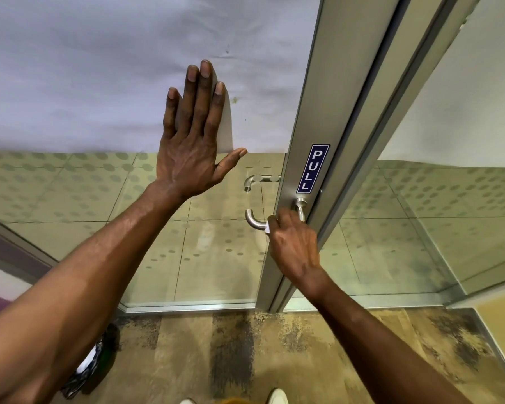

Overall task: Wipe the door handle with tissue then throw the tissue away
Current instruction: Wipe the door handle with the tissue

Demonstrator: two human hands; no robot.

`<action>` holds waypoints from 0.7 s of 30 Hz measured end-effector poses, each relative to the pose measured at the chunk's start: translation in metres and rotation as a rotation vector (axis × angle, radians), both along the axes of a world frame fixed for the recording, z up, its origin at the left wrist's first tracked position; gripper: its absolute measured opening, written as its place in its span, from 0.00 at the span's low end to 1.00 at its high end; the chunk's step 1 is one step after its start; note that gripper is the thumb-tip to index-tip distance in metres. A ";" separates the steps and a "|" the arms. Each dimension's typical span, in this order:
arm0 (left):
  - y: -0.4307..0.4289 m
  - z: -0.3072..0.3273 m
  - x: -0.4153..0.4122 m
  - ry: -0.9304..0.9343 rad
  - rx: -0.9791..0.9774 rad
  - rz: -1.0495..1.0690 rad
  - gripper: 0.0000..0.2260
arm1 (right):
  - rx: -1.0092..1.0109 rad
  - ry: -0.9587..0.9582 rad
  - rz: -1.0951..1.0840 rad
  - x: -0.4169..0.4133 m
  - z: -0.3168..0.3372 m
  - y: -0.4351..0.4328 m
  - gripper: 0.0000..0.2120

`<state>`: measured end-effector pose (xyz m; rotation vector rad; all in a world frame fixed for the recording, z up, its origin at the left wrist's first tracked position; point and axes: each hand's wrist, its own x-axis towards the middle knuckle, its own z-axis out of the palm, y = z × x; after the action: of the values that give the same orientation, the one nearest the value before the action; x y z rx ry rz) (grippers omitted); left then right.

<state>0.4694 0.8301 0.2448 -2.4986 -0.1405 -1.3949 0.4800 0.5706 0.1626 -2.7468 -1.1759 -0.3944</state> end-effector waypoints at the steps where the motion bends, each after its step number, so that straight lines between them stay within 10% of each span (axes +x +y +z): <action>1: 0.000 0.000 0.000 0.005 -0.001 0.003 0.50 | -0.013 -0.032 0.038 0.010 -0.004 -0.010 0.06; 14: -0.005 0.004 -0.004 0.035 -0.025 0.033 0.51 | 0.131 -0.247 0.060 0.065 -0.057 -0.064 0.30; 21: -0.007 0.005 -0.005 0.029 -0.029 0.044 0.49 | 0.790 0.399 -0.171 0.043 -0.076 -0.044 0.20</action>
<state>0.4648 0.8231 0.2494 -2.5220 -0.2095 -1.3486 0.5227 0.5266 0.0866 -2.0878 -0.5227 -0.2361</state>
